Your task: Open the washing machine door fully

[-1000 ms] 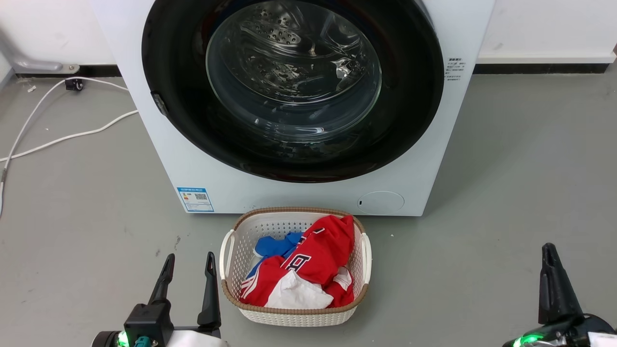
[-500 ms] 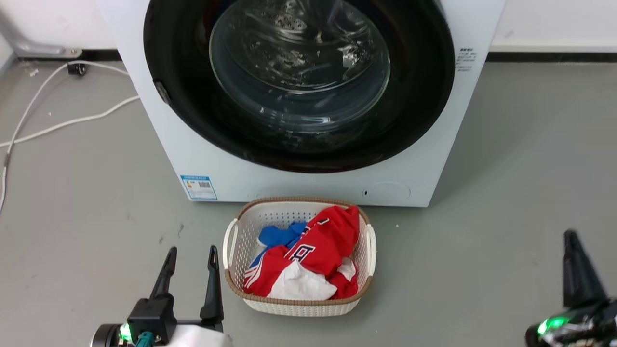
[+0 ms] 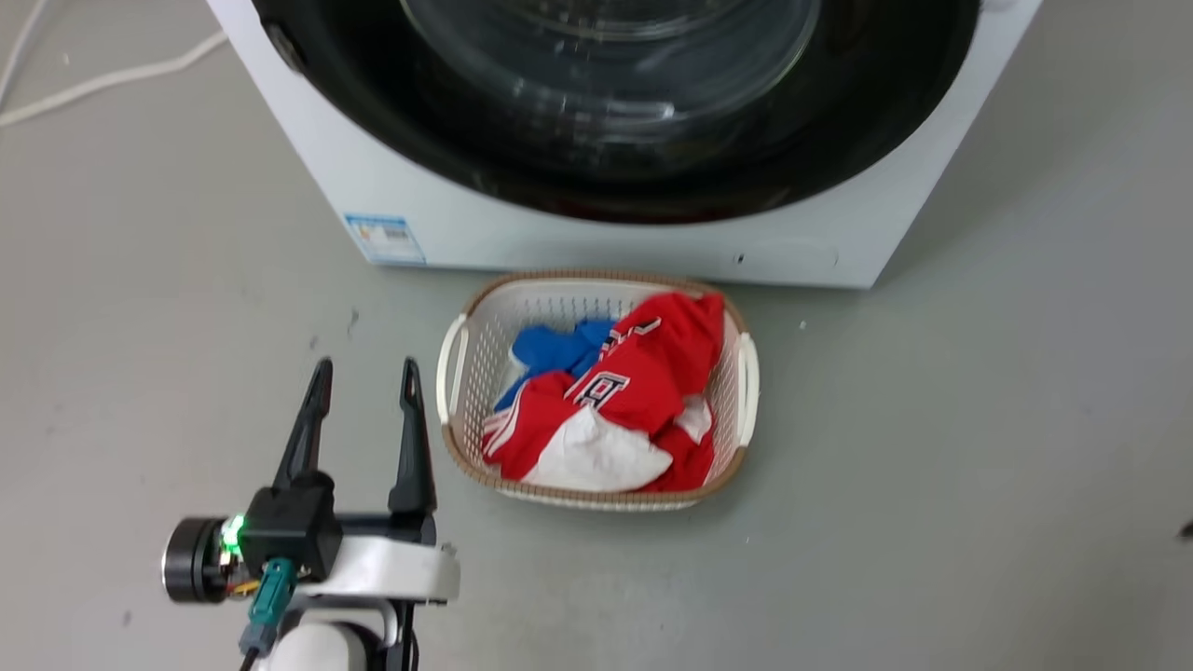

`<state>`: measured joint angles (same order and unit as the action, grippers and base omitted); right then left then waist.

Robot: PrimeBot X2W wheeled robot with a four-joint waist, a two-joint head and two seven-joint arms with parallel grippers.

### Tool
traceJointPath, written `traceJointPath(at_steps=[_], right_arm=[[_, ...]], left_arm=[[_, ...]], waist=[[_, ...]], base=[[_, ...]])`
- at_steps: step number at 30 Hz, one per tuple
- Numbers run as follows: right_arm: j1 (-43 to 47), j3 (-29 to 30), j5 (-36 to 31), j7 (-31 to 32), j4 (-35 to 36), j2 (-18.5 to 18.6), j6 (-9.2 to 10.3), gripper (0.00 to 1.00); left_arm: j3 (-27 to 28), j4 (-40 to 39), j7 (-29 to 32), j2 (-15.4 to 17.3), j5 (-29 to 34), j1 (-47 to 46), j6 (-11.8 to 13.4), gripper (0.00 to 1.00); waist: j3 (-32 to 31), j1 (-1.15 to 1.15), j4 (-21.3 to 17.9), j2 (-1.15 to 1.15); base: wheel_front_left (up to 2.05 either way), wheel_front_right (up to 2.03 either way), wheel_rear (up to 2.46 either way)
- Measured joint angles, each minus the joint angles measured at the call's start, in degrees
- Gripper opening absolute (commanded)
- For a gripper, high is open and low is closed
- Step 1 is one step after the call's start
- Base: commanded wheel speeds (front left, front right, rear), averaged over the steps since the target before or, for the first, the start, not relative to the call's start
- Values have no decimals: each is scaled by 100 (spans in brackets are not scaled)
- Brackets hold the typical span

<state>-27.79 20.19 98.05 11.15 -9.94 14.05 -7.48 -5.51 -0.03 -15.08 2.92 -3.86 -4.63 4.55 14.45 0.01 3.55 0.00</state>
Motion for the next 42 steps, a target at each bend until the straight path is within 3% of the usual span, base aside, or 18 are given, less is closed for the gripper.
traceJointPath(at_steps=[12, 22, 33, 42], right_arm=[[-2596, -911, -756, 633, -1684, 939, 0, 0], [-3673, -1751, -1433, 1151, -2410, 1160, 0, 0], [-3797, -2090, -1672, 1447, -2653, 1216, 0, 0], [-2808, -2135, -1277, 1783, -1788, 1134, 0, 0]], left_arm=[[-214, -180, 1, 1, -97, -651, 143, 100], [-378, -209, 1, -1, -267, -855, 259, 100], [-405, -189, 1, -1, -301, -901, 325, 100], [-290, -135, 1, -1, -253, -832, 285, 100]], waist=[[1157, 1, 302, 0], [1694, 1, 609, 0], [1831, 0, 674, 0], [1603, 0, 517, 0]], base=[[0, 0, 0], [0, 0, 0], [0, 0, 0], [0, 0, 0]])
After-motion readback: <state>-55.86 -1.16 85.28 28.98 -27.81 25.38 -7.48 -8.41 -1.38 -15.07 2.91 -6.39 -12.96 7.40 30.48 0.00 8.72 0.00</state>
